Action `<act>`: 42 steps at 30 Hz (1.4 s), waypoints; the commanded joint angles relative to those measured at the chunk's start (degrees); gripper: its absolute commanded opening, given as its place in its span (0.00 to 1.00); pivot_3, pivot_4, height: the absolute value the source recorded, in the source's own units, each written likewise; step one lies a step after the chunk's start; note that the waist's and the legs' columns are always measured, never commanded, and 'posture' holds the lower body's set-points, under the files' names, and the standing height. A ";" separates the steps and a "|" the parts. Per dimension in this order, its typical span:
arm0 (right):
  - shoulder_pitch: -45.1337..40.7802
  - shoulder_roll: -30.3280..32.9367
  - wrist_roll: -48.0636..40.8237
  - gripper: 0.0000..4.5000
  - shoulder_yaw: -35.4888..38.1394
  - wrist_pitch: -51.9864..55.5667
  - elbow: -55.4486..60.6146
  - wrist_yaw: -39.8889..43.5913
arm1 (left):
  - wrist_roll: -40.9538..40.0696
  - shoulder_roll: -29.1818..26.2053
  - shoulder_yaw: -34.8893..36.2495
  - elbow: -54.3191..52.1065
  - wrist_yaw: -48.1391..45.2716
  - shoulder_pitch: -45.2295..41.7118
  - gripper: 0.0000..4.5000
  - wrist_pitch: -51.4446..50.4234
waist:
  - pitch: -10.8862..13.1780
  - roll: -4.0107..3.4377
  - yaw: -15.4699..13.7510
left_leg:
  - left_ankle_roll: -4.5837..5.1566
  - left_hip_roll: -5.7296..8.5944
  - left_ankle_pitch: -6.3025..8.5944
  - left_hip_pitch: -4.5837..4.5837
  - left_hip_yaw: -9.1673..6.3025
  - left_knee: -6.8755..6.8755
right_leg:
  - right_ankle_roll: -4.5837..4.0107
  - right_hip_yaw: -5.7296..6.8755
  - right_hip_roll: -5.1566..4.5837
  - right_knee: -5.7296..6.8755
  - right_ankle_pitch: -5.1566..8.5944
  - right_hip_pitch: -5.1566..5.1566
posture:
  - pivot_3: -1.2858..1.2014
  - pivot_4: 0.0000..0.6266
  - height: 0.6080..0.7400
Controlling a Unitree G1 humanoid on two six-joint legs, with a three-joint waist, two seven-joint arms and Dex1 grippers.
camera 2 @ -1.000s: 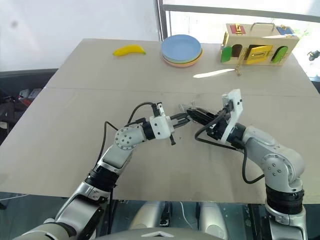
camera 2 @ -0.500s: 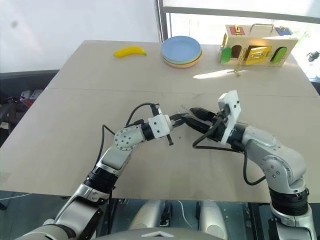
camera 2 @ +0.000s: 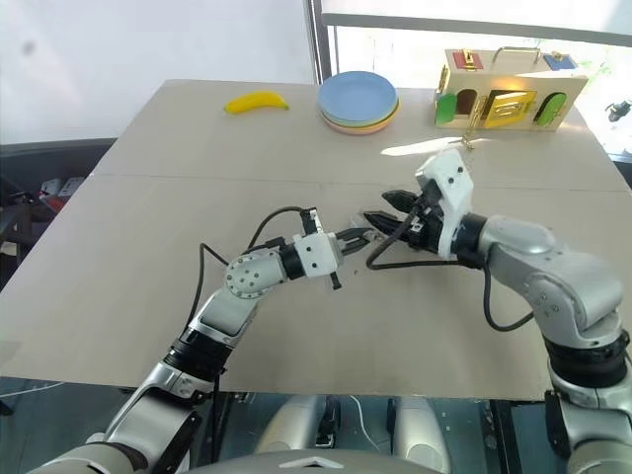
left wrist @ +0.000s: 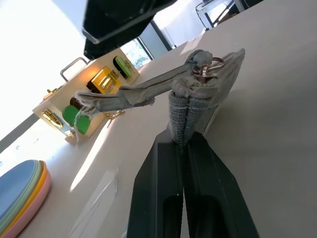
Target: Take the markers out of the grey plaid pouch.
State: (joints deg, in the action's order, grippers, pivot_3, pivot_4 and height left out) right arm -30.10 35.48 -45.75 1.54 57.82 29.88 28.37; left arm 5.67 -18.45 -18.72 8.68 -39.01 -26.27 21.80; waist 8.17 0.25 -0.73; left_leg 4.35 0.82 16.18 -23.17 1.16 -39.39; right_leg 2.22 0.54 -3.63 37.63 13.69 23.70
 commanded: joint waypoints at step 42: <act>13.51 -3.00 -9.67 0.03 21.82 2.64 -6.57 -9.40 | -3.30 2.87 3.59 -2.59 2.55 1.20 0.00 -5.40 | 0.00 0.00 -0.01 | 0.02 0.00 0.01 -0.27 -0.17 0.03 | 0.00 0.05 -0.05 -0.21 0.00 0.06 | 0.52 0.24 1.00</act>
State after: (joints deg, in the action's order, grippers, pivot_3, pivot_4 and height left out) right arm -16.95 31.02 -56.45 18.89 63.02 24.10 19.18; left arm 3.86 -15.01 -17.89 8.89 -37.71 -25.17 17.07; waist 8.17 0.24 -0.74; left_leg 4.37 0.82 16.19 -23.44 0.99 -39.36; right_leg 2.23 0.58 -3.67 37.43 13.69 23.77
